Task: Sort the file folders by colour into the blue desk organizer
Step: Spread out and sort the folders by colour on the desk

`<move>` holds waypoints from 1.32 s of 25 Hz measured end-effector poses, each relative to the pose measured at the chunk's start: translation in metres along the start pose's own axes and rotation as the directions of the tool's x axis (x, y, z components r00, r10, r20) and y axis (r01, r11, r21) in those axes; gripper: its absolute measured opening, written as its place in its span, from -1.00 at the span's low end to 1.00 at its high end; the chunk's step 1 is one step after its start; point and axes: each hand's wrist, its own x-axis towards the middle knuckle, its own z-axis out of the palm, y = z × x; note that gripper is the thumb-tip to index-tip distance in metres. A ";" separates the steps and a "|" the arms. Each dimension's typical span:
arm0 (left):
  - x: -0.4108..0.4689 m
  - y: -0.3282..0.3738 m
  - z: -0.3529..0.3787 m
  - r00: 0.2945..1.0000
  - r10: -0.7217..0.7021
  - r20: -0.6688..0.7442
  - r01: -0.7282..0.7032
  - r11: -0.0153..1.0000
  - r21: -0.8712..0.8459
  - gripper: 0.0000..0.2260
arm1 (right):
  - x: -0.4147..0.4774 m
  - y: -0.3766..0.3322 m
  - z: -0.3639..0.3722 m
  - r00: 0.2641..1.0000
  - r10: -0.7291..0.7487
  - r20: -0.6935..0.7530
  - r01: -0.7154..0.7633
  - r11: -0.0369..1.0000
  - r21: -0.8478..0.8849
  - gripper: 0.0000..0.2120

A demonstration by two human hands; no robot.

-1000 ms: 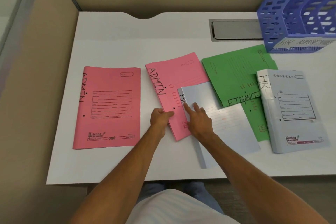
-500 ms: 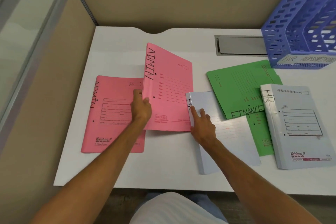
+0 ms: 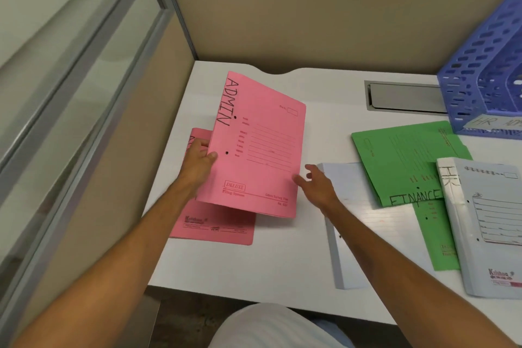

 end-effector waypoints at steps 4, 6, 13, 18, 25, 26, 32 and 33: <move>-0.003 -0.029 -0.035 0.986 -0.138 0.096 0.154 0.972 -0.177 -0.87 | 0.000 -0.020 0.028 0.988 0.118 0.097 -0.146 0.916 0.373 -0.68; -0.006 -0.050 -0.040 0.978 -0.186 0.099 0.201 0.962 -0.183 -0.90 | 0.000 -0.017 0.042 0.984 0.151 0.100 -0.179 0.889 0.421 -0.77; 0.003 -0.108 -0.034 0.971 -0.237 -0.032 0.239 0.961 0.139 -0.86 | 0.006 0.014 0.088 0.957 0.286 0.051 -0.288 0.913 0.289 -0.76; 0.013 -0.122 -0.032 0.965 -0.234 -0.117 0.259 0.921 0.292 -0.80 | 0.014 0.023 0.104 0.954 0.299 -0.019 -0.285 0.926 0.249 -0.74; 0.009 -0.123 -0.031 0.986 -0.096 -0.137 0.156 0.819 0.553 -0.86 | 0.011 0.018 0.110 0.983 0.184 -0.014 -0.184 0.983 -0.014 -0.65; 0.008 -0.122 -0.031 0.987 -0.059 -0.148 0.137 0.792 0.594 -0.87 | 0.010 0.016 0.108 0.988 0.154 -0.012 -0.154 0.983 -0.098 -0.63; -0.009 -0.112 -0.019 0.994 0.087 -0.062 -0.030 0.781 0.624 -0.73 | -0.008 0.012 0.076 0.998 0.007 -0.057 -0.026 0.936 -0.352 -0.54; -0.012 -0.106 -0.010 0.993 0.112 -0.028 -0.073 0.797 0.599 -0.72 | -0.013 0.016 0.066 0.998 -0.016 -0.069 -0.009 0.937 -0.348 -0.57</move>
